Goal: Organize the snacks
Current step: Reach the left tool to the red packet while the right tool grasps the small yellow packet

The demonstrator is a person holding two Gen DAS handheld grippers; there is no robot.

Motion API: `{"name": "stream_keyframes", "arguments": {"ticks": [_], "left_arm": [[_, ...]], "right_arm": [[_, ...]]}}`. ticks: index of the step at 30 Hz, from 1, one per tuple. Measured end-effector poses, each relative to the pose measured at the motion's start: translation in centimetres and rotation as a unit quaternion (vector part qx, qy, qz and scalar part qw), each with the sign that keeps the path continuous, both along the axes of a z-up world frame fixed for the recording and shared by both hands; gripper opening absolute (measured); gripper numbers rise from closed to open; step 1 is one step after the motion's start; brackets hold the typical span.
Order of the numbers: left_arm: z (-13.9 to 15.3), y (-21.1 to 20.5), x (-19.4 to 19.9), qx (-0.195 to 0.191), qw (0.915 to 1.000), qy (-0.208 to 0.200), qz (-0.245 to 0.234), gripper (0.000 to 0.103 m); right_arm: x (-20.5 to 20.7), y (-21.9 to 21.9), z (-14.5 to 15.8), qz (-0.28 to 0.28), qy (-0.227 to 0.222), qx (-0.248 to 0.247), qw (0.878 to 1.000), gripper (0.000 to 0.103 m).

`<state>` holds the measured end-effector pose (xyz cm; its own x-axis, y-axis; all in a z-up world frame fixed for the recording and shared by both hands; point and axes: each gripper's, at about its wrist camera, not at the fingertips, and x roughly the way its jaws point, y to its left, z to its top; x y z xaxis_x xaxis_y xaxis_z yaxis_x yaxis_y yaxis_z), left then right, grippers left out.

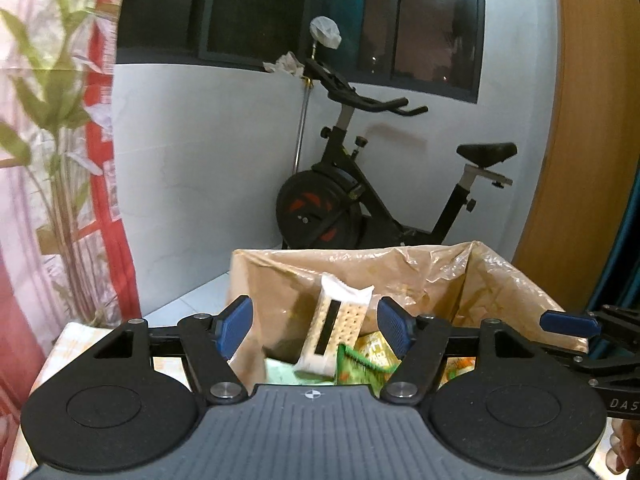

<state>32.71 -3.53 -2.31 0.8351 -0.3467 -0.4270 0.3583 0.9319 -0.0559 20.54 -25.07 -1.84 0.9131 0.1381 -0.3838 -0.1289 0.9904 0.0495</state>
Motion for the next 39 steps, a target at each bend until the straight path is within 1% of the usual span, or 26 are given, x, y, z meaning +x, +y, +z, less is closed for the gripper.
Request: {"name": "stream_keyframes", "arguments": {"ticks": [5, 10, 12, 16, 20, 25, 31, 33, 34, 39], "left_arm": [[0.2, 2.3, -3.6, -0.011, 0.9998, -0.009, 0.012, 0.071], [-0.8, 4.1, -7.1, -0.002, 0.9991, -0.023, 0.035, 0.071], [-1.6, 4.8, -8.2, -0.003, 0.9988, -0.017, 0.047, 0.071], [-3.5, 6.0, -9.4, -0.024, 0.9976, 0.009, 0.065, 0.071], [-6.0, 6.9, -10.1, -0.041, 0.9944, 0.039, 0.089, 0.071], [-8.3, 7.5, -10.6, -0.021, 0.9918, 0.054, 0.114, 0.071], [-9.7, 8.8, -10.5, -0.025, 0.9882, 0.076, 0.13, 0.071], [-10.3, 9.0, -10.4, -0.024, 0.9869, 0.084, 0.135, 0.07], [-10.6, 9.1, -10.4, -0.024, 0.9864, 0.088, 0.137, 0.07], [-11.7, 9.0, -10.8, -0.025, 0.9842, 0.1, 0.144, 0.07]], "right_arm": [[-3.4, 0.8, -0.1, 0.01, -0.033, 0.001, 0.999, 0.059], [-6.8, 1.4, -0.9, 0.021, -0.055, 0.006, 0.998, 0.059], [-8.0, 1.7, -1.3, 0.027, -0.062, 0.004, 0.998, 0.059], [-9.5, 1.9, -2.4, 0.042, -0.06, -0.001, 0.997, 0.059], [-10.1, 2.3, -4.4, 0.049, -0.031, -0.006, 0.998, 0.059], [-9.8, 2.6, -7.6, 0.066, 0.003, -0.01, 0.998, 0.058], [-8.3, 2.7, -11.6, 0.077, 0.068, -0.016, 0.995, 0.056], [-7.9, 2.9, -12.6, 0.085, 0.083, -0.025, 0.993, 0.055], [-7.6, 3.0, -13.0, 0.089, 0.09, -0.028, 0.992, 0.052], [-6.2, 3.5, -14.5, 0.111, 0.115, -0.029, 0.987, 0.046]]}}
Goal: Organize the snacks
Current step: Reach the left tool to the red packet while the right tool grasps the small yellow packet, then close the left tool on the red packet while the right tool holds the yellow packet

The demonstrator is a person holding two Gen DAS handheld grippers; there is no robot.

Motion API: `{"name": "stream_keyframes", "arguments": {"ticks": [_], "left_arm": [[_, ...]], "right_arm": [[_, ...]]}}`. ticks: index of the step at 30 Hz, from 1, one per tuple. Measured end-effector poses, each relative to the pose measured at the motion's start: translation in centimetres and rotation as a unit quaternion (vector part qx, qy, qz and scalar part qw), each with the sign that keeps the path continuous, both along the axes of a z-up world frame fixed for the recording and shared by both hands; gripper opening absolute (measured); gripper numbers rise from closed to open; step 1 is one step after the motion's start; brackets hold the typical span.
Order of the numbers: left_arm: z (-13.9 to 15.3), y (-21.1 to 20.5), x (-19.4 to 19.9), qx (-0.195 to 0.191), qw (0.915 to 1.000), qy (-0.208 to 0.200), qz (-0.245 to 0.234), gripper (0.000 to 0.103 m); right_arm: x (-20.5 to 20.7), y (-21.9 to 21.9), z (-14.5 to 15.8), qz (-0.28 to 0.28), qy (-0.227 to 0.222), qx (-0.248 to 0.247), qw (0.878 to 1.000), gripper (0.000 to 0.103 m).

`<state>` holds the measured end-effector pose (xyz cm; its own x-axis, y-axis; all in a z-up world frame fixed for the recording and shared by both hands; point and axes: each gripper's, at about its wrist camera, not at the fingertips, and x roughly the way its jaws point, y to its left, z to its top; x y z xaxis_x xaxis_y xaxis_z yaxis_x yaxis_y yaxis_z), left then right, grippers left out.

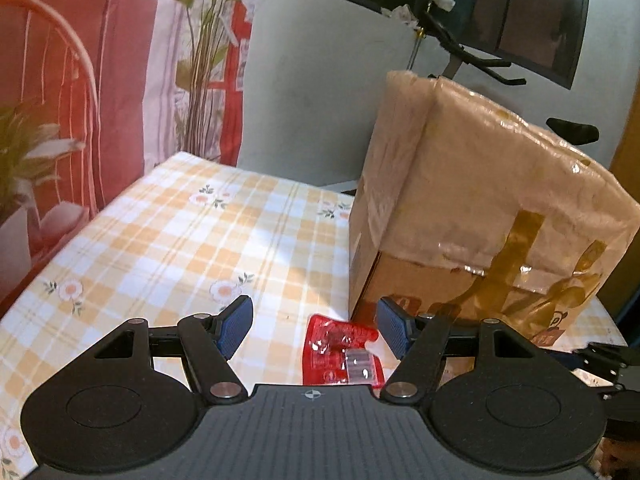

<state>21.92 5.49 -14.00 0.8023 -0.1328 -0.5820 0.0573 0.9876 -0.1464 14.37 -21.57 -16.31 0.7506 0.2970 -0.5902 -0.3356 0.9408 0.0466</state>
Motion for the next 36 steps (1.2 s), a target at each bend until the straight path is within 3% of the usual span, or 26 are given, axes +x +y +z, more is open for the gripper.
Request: {"name": "stream_keyframes", "arguments": {"ticks": [11, 16, 29, 36], "left_arm": [[-1.7, -0.8, -1.0, 0.007, 0.9998, 0.02, -0.002, 0.07], [-2.2, -1.1, -0.8, 0.008, 0.9996, 0.027, -0.007, 0.07], [-4.2, -3.0, -0.8, 0.041, 0.997, 0.057, -0.032, 0.071], [-4.8, -3.9, 2.2, 0.048, 0.9961, 0.064, -0.036, 0.078]], "right_arm": [[3.9, 1.1, -2.8, 0.014, 0.044, -0.016, 0.999, 0.046], [3.4, 0.7, -3.1, 0.013, 0.033, -0.01, 0.999, 0.04], [1.3, 1.0, -3.3, 0.006, 0.004, -0.031, 0.999, 0.037], [1.5, 0.7, -3.5, 0.008, 0.006, -0.019, 1.0, 0.037]]}}
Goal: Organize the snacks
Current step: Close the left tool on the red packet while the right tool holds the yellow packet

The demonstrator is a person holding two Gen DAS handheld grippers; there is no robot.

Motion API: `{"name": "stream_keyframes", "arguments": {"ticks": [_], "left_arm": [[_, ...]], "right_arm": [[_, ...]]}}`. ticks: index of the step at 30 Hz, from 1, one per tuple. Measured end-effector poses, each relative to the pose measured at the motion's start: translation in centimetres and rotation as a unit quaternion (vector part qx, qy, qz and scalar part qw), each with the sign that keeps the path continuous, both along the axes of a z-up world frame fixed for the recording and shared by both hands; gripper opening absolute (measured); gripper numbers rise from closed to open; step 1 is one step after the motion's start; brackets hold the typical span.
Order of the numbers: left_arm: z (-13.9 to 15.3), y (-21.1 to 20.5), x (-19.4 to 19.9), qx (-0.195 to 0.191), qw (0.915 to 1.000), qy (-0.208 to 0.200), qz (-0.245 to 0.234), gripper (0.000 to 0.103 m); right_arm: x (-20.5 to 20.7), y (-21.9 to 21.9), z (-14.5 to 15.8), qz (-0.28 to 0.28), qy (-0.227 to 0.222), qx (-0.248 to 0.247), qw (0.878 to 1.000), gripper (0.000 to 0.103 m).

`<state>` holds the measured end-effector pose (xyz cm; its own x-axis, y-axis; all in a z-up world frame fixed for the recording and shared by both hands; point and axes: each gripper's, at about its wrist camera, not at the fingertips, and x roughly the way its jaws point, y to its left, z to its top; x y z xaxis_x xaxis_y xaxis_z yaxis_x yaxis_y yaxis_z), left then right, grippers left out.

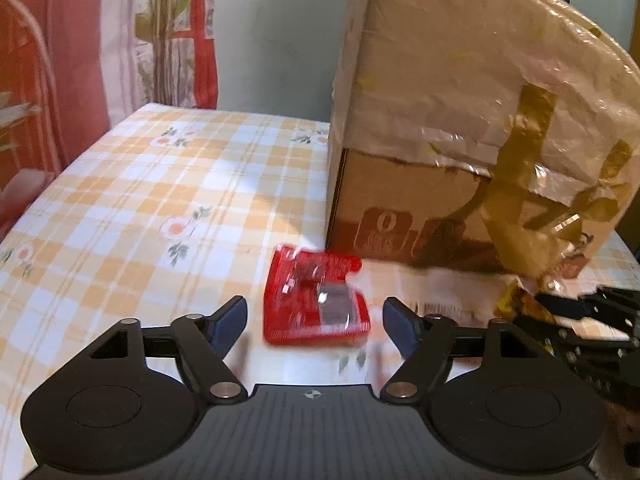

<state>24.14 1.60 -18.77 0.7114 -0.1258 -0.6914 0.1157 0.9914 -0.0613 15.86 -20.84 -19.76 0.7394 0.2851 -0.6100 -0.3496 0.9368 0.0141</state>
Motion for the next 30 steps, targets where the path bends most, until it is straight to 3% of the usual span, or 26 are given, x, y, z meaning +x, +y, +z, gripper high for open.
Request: {"name": "stream_keyframes", "arguments": {"ticks": [5, 9, 14, 19, 29, 30], "left_arm": [[-0.8, -0.6, 2.8, -0.003, 1.0, 0.005, -0.002, 0.078], [-1.8, -1.3, 3.9, 0.032, 0.9995, 0.005, -0.001, 0.078], [-2.3, -1.4, 3.5, 0.046, 0.9989, 0.003, -0.005, 0.078], [-2.0, -1.2, 2.5, 0.045, 0.999, -0.005, -0.001, 0.062], [-1.6, -1.3, -1.4, 0.013, 0.9996, 0.005, -0.025, 0.059], [-1.6, -1.4, -1.6, 0.012, 0.9995, 0.006, -0.027, 0.043]], "right_arm": [[0.0, -0.2, 0.0, 0.0, 0.001, 0.006, 1.0, 0.037], [-0.1, -0.3, 0.1, -0.001, 0.002, 0.011, 1.0, 0.037], [-0.1, -0.5, 0.1, -0.001, 0.003, 0.014, 1.0, 0.037], [-0.1, -0.5, 0.2, -0.001, 0.005, 0.018, 1.0, 0.037], [-0.1, -0.4, 0.3, -0.004, 0.007, 0.024, 1.0, 0.037], [-0.1, -0.4, 0.3, -0.004, 0.007, 0.024, 1.0, 0.037]]}}
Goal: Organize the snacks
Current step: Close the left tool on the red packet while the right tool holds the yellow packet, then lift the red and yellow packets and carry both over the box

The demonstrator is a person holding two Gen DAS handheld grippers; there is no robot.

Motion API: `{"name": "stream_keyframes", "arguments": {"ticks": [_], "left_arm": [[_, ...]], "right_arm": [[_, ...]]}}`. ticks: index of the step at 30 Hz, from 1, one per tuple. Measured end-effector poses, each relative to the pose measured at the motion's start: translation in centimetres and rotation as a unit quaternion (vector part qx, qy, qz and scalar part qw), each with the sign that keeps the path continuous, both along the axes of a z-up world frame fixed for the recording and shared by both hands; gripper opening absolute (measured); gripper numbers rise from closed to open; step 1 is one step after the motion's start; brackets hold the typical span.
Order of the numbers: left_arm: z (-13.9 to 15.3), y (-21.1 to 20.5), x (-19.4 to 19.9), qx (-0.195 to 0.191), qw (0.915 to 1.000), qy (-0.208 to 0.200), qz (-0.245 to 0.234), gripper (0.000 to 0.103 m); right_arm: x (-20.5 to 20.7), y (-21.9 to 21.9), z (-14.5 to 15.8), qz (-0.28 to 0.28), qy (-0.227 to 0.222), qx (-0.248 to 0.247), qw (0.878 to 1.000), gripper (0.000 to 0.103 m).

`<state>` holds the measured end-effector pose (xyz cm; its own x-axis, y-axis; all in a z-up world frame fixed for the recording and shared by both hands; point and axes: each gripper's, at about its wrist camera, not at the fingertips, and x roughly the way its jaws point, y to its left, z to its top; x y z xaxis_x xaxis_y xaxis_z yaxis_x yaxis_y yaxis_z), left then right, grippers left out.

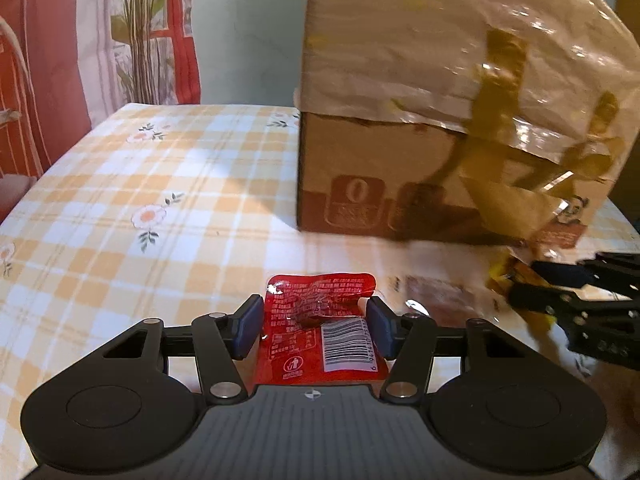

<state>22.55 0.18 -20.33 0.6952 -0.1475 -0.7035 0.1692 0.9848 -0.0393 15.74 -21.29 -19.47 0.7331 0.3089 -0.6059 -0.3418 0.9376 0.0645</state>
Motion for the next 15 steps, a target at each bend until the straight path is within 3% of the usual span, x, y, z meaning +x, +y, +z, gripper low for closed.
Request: {"name": "stream_keyframes", "arguments": {"ticks": [15], "left_arm": [[0.06, -0.26, -0.57, 0.002, 0.9999, -0.006, -0.01, 0.041]], "right_arm": [[-0.08, 0.35, -0.03, 0.001, 0.0, -0.007, 1.0, 0.037]]}}
